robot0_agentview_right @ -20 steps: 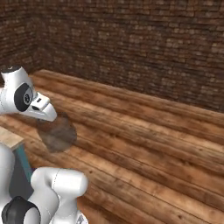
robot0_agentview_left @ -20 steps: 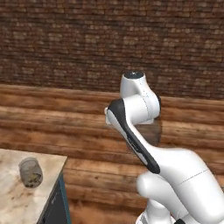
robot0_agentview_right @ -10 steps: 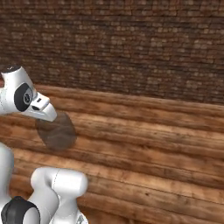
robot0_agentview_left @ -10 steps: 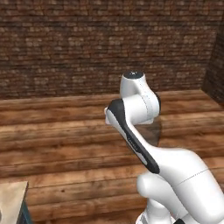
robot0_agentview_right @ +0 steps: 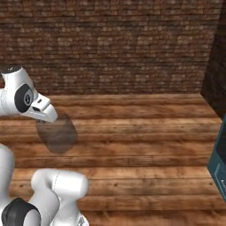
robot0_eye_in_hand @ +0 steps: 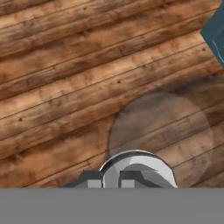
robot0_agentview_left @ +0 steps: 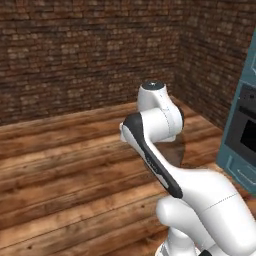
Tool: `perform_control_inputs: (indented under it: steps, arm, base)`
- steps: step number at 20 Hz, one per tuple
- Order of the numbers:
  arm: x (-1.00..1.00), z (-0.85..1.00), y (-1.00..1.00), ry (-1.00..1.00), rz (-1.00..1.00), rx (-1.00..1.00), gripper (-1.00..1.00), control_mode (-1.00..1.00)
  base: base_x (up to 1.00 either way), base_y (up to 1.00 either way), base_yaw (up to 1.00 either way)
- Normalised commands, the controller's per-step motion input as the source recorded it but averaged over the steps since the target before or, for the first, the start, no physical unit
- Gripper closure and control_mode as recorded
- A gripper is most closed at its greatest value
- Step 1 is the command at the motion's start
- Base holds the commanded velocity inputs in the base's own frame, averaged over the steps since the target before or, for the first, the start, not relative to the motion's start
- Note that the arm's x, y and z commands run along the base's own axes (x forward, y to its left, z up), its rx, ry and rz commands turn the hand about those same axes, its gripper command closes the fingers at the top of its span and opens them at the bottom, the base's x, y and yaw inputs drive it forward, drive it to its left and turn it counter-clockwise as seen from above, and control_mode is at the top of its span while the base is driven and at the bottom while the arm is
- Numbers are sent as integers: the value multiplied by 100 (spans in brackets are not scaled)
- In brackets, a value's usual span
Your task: Pick the jar and jar from the dining table and place them in the open cabinet. Close the cabinet after placing the objects.
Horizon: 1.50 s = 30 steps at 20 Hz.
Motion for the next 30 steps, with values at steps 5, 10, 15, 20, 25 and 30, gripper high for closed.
perform_control_inputs:
  steps: [5,10,15,20,25,30]
  arm:
    - [0,0,0,0,0,0,100,100]
    - [0,0,0,0,0,0,100,100]
    - [0,0,0,0,0,0,100,100]
    - [0,0,0,0,0,0,100,100]
    - [0,0,0,0,0,0,100,100]
    - [0,0,0,0,0,0,100,100]
  base:
    - [0,-37,-46]
    - [0,-33,-45]
    - [0,-33,-45]
    - [-1,-39,-44]
    - [0,-41,-42]
    - [0,-46,-39]
